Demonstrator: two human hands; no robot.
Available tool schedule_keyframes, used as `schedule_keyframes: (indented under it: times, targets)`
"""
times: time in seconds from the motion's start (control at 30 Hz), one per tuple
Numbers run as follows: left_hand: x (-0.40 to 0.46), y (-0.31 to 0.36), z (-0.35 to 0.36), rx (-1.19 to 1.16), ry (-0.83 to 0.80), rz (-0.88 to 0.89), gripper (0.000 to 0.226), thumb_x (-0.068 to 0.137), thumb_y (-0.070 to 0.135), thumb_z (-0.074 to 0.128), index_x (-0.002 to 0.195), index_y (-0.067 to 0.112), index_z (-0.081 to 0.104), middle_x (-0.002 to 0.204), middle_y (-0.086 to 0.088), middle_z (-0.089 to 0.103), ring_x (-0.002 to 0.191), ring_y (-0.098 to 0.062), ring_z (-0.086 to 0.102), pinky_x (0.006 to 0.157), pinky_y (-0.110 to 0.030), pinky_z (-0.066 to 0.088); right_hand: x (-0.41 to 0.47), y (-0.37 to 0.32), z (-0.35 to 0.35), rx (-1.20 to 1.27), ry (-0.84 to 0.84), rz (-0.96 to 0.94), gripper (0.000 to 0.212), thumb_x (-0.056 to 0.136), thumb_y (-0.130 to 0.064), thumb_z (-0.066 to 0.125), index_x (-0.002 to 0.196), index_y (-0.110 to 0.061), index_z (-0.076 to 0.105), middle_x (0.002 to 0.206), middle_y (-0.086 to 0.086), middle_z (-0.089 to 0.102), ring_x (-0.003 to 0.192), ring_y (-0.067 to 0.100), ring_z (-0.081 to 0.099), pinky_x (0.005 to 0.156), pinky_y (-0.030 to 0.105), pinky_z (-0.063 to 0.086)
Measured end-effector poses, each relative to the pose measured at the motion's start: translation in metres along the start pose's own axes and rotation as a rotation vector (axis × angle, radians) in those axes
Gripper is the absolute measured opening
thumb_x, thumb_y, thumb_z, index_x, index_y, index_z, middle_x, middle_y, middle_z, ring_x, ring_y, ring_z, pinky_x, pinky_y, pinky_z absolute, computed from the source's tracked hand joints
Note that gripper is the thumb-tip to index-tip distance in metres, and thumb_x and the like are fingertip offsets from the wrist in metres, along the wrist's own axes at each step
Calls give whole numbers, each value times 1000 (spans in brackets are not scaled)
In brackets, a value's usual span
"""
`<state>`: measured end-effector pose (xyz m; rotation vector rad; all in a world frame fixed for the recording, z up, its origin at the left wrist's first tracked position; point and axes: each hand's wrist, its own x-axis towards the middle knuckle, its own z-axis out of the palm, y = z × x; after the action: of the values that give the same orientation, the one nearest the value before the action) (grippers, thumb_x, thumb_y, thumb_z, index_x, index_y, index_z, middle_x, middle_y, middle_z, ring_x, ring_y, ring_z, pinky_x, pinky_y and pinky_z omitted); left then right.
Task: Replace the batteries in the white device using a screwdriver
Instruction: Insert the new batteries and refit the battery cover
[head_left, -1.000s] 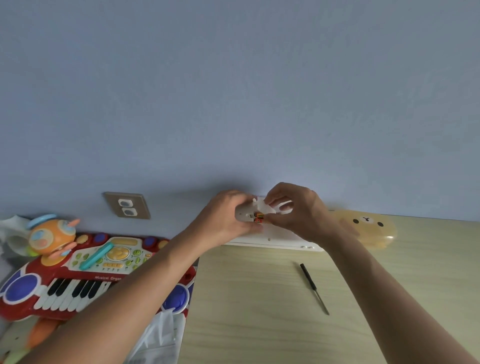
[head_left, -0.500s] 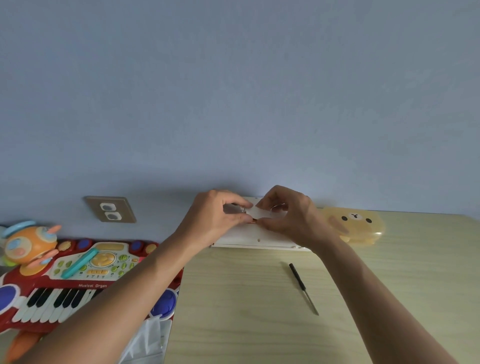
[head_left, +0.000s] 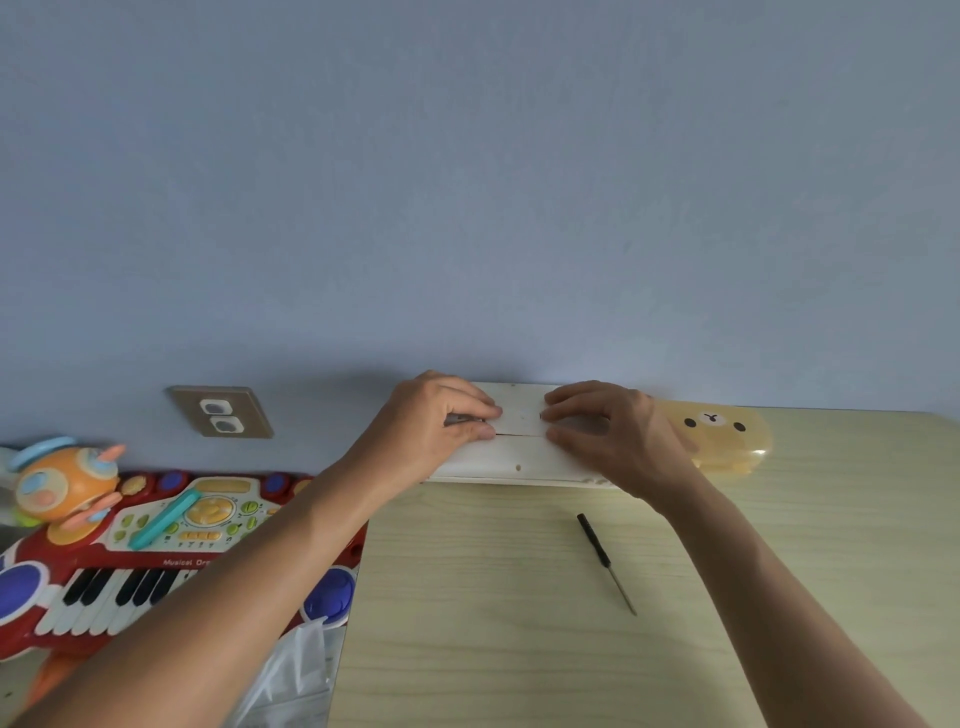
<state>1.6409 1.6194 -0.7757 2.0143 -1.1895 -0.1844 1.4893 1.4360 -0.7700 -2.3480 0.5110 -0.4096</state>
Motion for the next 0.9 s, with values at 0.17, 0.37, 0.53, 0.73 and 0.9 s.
schedule_keyframes:
  times: [0.17, 0.37, 0.53, 0.73, 0.9]
  targets:
    - [0, -2, 2, 27, -11, 14, 23, 83, 25, 79, 106, 24, 79, 111, 13, 71, 111, -2, 58, 95, -14, 46, -2, 0, 0, -10, 10, -12, 15, 83, -25, 78, 98, -26, 80, 113, -23, 69, 104, -6, 61, 92, 13, 45]
    - [1, -3, 2, 48, -24, 14, 23, 85, 26, 77, 107, 24, 79, 113, 13, 69, 111, 0, 56, 90, 0, 36, -3, 0, 0, -30, 5, -11, 16, 82, -27, 78, 98, -26, 80, 113, -23, 69, 104, -7, 61, 88, 5, 41]
    - [0, -3, 4, 106, -25, 39, 23, 86, 28, 75, 109, 26, 78, 112, 15, 68, 111, 1, 53, 89, 1, 32, -4, -4, -1, -64, 3, -13, 17, 83, -27, 77, 100, -27, 80, 116, -22, 69, 104, -8, 60, 91, 6, 42]
    - [0, 1, -4, 147, -45, 30, 35, 84, 35, 77, 118, 26, 72, 118, 15, 66, 117, -2, 50, 98, -16, 38, -25, -15, -16, -131, 7, -50, 16, 80, -32, 79, 95, -37, 76, 108, -24, 67, 93, -22, 53, 76, -1, 37]
    - [-11, -1, -9, 158, -15, -67, 62, 79, 52, 76, 134, 27, 60, 131, 20, 51, 125, 3, 38, 102, -18, 26, -55, -26, -32, -228, -146, 52, 19, 70, -41, 83, 72, -29, 68, 76, -15, 65, 75, -1, 57, 67, 18, 42]
